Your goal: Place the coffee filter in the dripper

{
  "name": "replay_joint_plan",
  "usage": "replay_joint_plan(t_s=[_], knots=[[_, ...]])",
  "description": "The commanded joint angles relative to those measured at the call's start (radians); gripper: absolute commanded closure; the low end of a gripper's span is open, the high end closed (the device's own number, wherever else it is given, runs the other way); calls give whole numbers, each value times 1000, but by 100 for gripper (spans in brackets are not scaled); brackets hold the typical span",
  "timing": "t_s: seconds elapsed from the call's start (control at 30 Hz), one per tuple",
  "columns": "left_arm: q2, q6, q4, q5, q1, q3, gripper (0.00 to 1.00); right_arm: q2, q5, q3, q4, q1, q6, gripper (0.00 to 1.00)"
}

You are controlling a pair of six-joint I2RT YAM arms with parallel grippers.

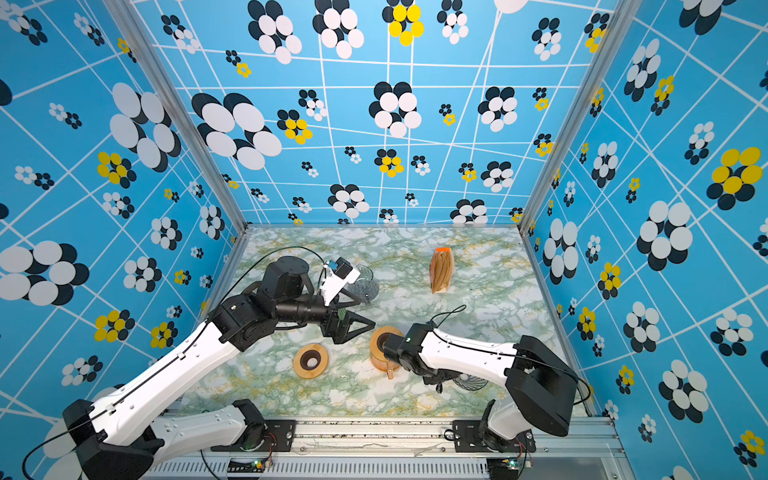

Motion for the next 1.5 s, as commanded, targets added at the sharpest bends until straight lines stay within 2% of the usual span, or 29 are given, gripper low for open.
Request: replay_joint_plan(t_s=[0.0, 0.27, 0.5, 0.97, 1.47], knots=[[3, -5, 19, 18, 4, -13, 1, 20, 50, 27, -41, 12, 23, 85], [7, -5, 18, 19, 4, -13, 1, 30, 143, 63, -60, 16, 10, 92], [9, -1, 14, 15, 4, -13, 1, 33, 199, 120, 38, 11, -101, 93], [9, -2, 12, 7, 4, -15, 1, 151, 192, 232, 144, -10, -263, 93], [14, 4, 5, 2, 5, -12, 1, 178, 155, 219, 191, -12, -280, 92]])
